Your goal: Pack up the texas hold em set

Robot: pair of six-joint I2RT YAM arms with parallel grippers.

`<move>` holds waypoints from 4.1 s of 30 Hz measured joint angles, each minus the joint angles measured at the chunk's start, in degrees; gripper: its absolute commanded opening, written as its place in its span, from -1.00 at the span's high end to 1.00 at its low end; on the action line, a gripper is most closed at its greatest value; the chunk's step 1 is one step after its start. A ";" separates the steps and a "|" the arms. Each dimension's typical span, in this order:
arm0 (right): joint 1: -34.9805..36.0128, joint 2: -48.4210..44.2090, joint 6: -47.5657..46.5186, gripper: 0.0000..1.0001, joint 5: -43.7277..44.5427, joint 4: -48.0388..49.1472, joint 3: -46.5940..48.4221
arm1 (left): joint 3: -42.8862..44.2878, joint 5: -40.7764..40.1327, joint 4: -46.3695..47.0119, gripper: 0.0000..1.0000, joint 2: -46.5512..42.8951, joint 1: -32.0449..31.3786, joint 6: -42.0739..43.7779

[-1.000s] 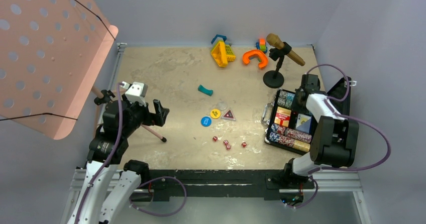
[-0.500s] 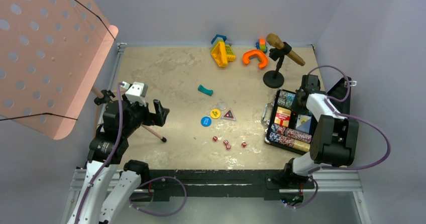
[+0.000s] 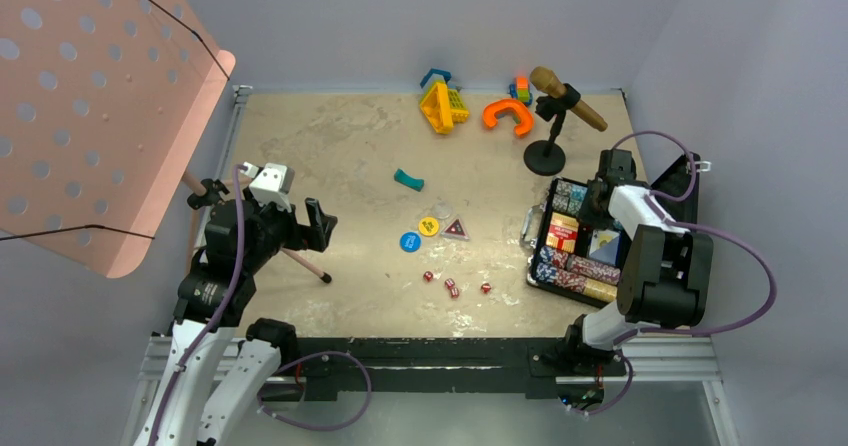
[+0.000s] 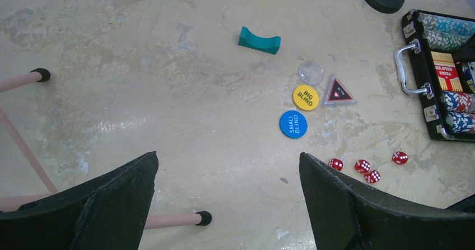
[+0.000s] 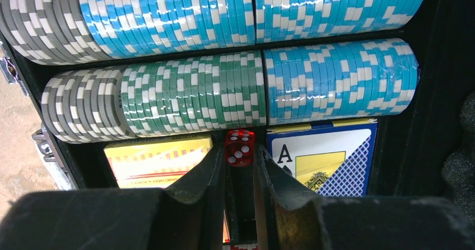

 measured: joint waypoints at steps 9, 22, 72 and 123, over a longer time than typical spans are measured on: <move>0.00 0.00 0.07 0.42 0.13 0.02 0.00 | 0.00 0.00 0.00 -0.99 0.00 0.00 0.00; -0.04 -0.59 -0.04 0.18 0.24 -0.09 0.00 | -0.02 0.00 0.00 -0.99 0.00 0.00 0.00; 50.10 -19.78 12.28 0.21 -7.02 -5.77 -11.80 | -0.13 -1.49 0.04 -0.97 -0.31 0.00 -0.11; 63.21 -7.06 15.50 0.39 2.97 -7.82 -8.76 | -0.15 -2.93 0.02 -0.97 -0.31 0.00 -0.11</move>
